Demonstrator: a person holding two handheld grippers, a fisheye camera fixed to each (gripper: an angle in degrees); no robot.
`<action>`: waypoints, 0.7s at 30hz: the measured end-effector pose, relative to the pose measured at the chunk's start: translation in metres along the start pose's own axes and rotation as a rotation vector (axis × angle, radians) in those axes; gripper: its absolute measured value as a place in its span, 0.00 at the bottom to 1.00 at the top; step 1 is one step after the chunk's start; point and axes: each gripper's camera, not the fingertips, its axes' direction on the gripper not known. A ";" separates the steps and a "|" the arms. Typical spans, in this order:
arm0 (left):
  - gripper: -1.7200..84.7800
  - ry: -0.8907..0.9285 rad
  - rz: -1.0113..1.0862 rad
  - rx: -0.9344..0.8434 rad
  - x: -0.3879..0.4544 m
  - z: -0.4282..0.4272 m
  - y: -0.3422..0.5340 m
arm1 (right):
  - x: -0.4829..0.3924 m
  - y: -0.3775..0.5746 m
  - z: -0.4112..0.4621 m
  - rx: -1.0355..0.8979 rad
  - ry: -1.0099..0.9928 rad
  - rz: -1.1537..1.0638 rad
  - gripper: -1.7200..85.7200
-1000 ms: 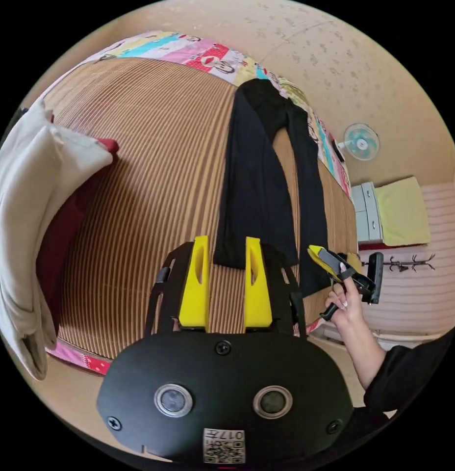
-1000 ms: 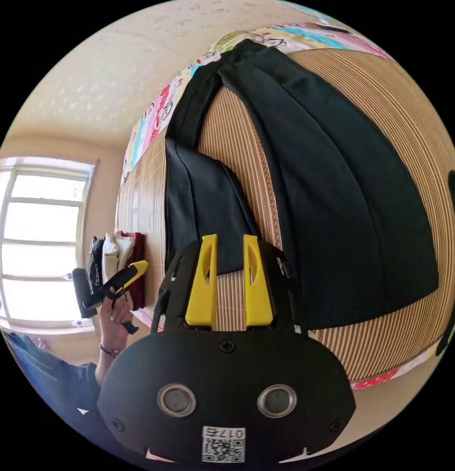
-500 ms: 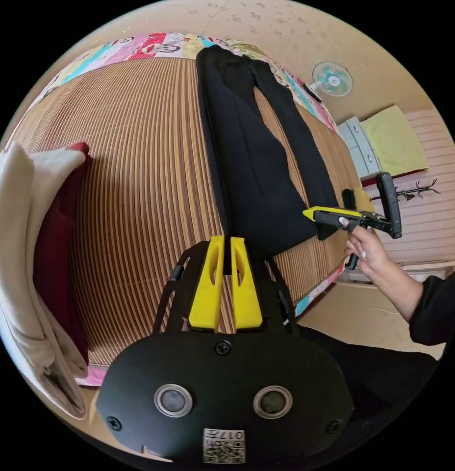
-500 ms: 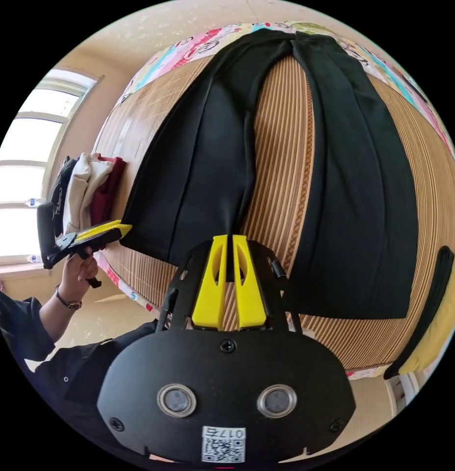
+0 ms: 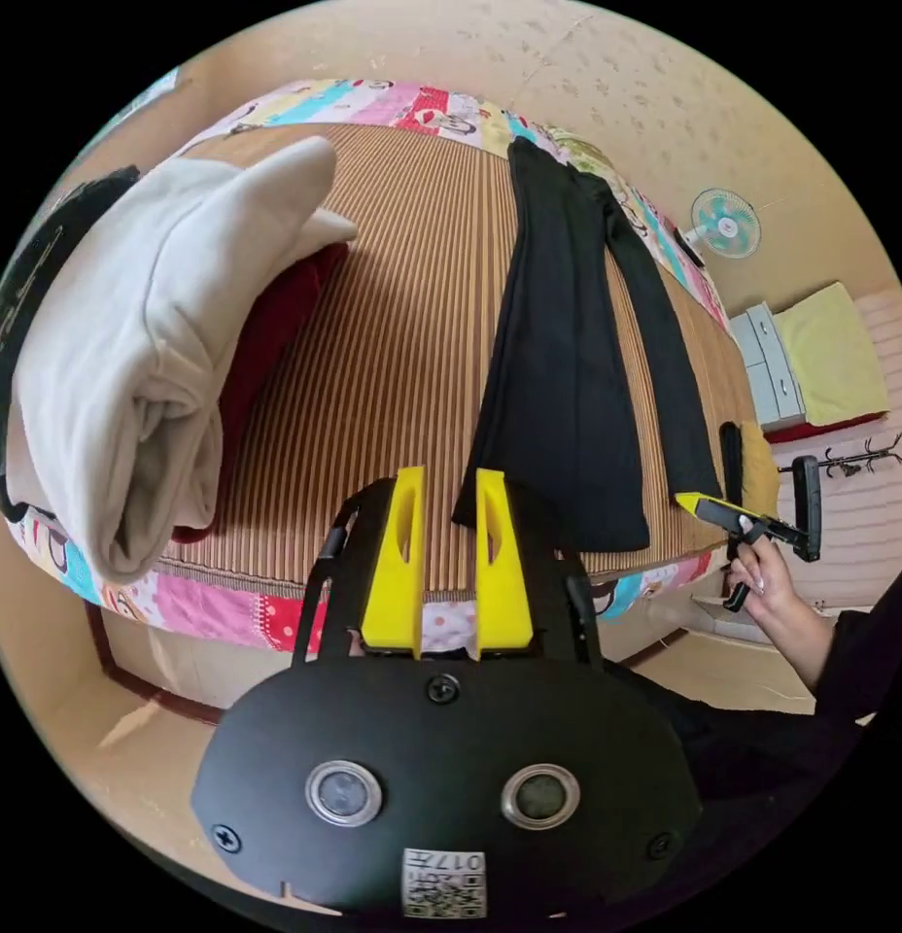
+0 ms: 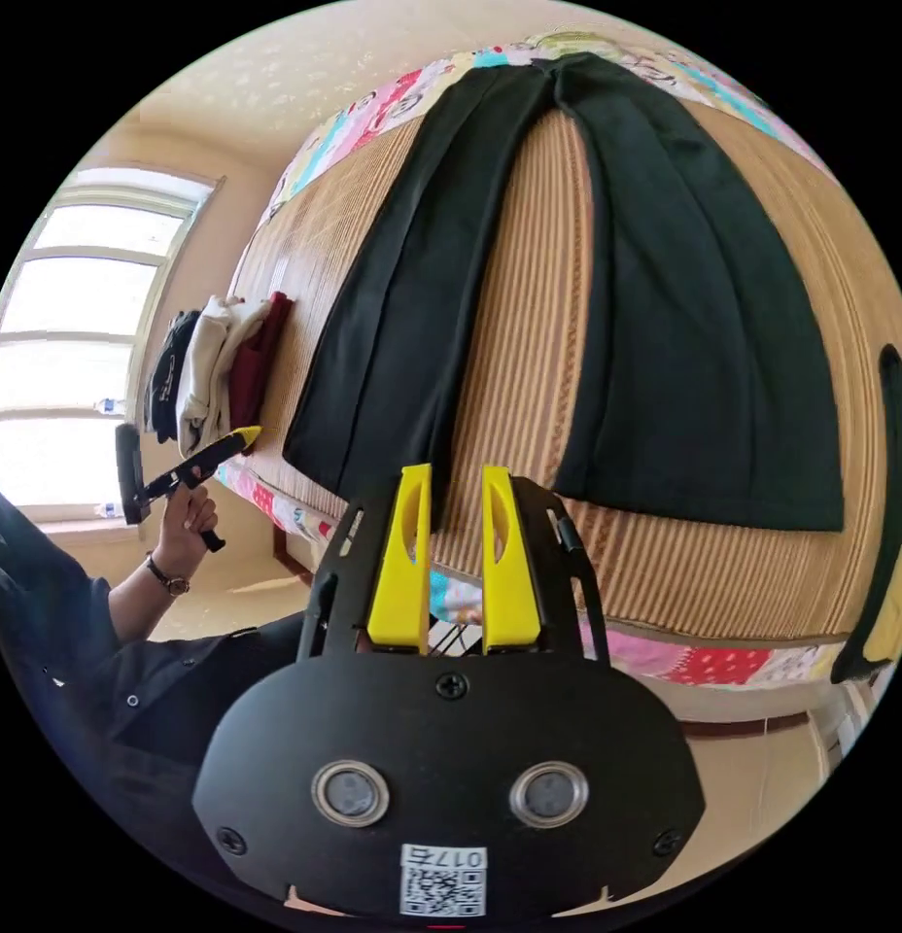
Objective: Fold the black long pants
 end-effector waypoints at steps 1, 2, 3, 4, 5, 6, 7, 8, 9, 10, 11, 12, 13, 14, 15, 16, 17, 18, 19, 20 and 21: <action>0.12 0.042 0.029 0.039 0.017 -0.001 -0.003 | 0.011 0.001 -0.011 0.028 0.028 0.017 0.11; 0.12 0.081 0.048 0.037 0.028 0.002 -0.006 | 0.035 0.004 -0.034 0.088 0.102 0.056 0.11; 0.12 0.170 0.096 0.015 0.053 0.016 -0.014 | 0.062 0.006 -0.055 0.152 0.178 0.099 0.11; 0.13 0.247 0.147 -0.007 0.083 0.036 -0.022 | 0.076 0.007 -0.063 0.179 0.211 0.119 0.12; 0.13 0.280 0.171 -0.016 0.099 0.047 -0.025 | 0.108 0.008 -0.075 0.205 0.259 0.171 0.12; 0.13 0.336 0.209 -0.038 0.131 0.074 -0.032 | 0.140 0.008 -0.080 0.201 0.284 0.230 0.13; 0.13 0.379 0.247 -0.062 0.163 0.105 -0.038 | 0.156 0.008 -0.081 0.195 0.288 0.257 0.13; 0.13 0.391 0.262 -0.087 0.179 0.121 -0.041 | 0.183 0.009 -0.081 0.185 0.270 0.291 0.14; 0.14 0.390 0.287 -0.156 0.205 0.153 -0.048 | 0.203 0.010 -0.078 0.168 0.231 0.271 0.14; 0.14 0.354 0.308 -0.196 0.226 0.178 -0.053 | 0.212 0.010 -0.075 0.145 0.210 0.247 0.14; 0.14 0.325 0.313 -0.206 0.235 0.188 -0.054 | 0.225 0.011 -0.066 0.087 0.167 0.216 0.14; 0.14 0.273 0.312 -0.245 0.248 0.208 -0.055 | 0.233 0.016 -0.064 0.088 0.122 0.188 0.14; 0.12 0.251 0.315 -0.334 0.258 0.231 -0.052 | 0.235 0.019 -0.066 0.101 0.108 0.172 0.13; 0.12 0.231 0.309 -0.378 0.261 0.241 -0.049 | 0.238 0.024 -0.068 0.087 0.107 0.147 0.12; 0.06 0.183 0.313 -0.320 0.264 0.240 -0.042 | 0.241 0.030 -0.067 0.046 0.123 0.113 0.09; 0.03 0.165 0.354 -0.335 0.269 0.244 -0.033 | 0.243 0.034 -0.067 0.036 0.119 0.098 0.08; 0.03 0.170 0.371 -0.358 0.271 0.246 -0.029 | 0.247 0.044 -0.069 0.038 0.077 0.089 0.07; 0.02 0.171 0.381 -0.377 0.271 0.245 -0.019 | 0.252 0.054 -0.071 0.034 0.054 0.117 0.07; 0.02 0.172 0.374 -0.387 0.268 0.240 -0.008 | 0.253 0.059 -0.073 0.030 0.045 0.119 0.07; 0.02 0.175 0.375 -0.390 0.266 0.238 -0.003 | 0.251 0.070 -0.079 0.026 0.029 0.077 0.06; 0.03 0.167 0.365 -0.393 0.262 0.234 0.007 | 0.248 0.081 -0.083 0.016 0.022 0.003 0.06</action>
